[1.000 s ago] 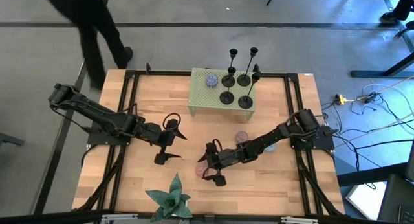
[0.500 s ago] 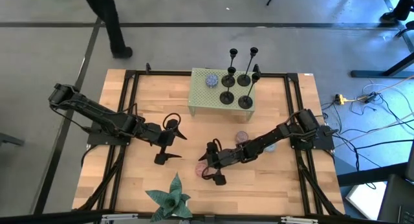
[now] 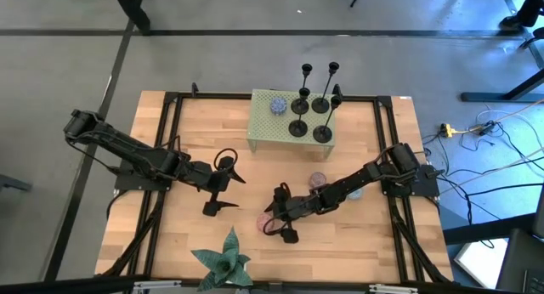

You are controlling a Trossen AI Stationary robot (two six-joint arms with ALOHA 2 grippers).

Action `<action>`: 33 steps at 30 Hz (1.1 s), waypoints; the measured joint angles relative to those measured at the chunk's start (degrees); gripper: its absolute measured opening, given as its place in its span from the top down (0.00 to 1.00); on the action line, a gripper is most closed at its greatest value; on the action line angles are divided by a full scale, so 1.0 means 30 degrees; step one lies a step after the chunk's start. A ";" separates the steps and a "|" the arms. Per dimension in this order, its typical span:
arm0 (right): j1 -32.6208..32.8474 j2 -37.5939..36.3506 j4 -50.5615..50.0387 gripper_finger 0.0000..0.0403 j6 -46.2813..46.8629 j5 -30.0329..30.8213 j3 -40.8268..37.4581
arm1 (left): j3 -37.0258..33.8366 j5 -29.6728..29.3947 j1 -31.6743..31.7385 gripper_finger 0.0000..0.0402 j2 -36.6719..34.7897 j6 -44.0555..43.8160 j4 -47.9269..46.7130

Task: Pick & Place candle stick holders
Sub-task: Put the red scented candle on the shelf

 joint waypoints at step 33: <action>-0.0066 0.0000 0.0320 0.38 0.0869 0.0300 0.0022 | 0.0000 0.0000 0.0004 0.07 -0.0002 0.0000 0.0002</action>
